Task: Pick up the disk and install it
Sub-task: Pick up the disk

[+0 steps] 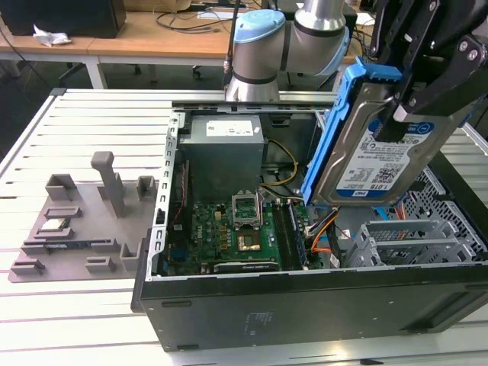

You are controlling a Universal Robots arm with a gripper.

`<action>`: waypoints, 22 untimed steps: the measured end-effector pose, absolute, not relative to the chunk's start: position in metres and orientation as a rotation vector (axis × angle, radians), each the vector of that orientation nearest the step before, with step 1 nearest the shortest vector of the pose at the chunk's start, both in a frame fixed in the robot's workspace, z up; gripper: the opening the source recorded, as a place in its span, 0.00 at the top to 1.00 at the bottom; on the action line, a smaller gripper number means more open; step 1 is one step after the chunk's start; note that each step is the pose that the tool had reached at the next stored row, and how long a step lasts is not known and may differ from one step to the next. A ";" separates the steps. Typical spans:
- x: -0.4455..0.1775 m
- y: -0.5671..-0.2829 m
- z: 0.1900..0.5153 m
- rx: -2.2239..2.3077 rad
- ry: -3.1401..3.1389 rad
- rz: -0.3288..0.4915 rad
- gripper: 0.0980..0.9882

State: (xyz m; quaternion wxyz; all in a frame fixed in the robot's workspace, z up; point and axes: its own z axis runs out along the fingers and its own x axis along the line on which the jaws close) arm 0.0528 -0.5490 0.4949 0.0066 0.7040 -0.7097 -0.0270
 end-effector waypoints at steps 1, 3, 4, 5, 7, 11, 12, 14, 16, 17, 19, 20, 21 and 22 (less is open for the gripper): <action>0.056 -0.549 0.495 2.202 -2.220 -0.085 0.70; 0.068 -0.549 0.495 2.202 -2.220 -0.085 0.70; 0.074 -0.549 0.495 2.202 -2.220 -0.085 0.70; 0.080 -0.549 0.495 2.201 -2.220 -0.086 0.70; 0.086 -0.549 0.495 2.202 -2.220 -0.086 0.70; 0.099 -0.549 0.495 2.201 -2.219 -0.086 0.70; 0.102 -0.549 0.495 2.201 -2.219 -0.086 0.70; 0.109 -0.549 0.495 2.200 -2.219 -0.086 0.70; 0.114 -0.549 0.495 2.200 -2.218 -0.086 0.70; 0.116 -0.549 0.495 2.200 -2.218 -0.086 0.70; 0.120 -0.549 0.495 2.200 -2.218 -0.086 0.70; 0.123 -0.549 0.495 2.200 -2.218 -0.086 0.70; 0.126 -0.549 0.494 2.200 -2.218 -0.086 0.70; 0.130 -0.549 0.494 2.200 -2.218 -0.086 0.70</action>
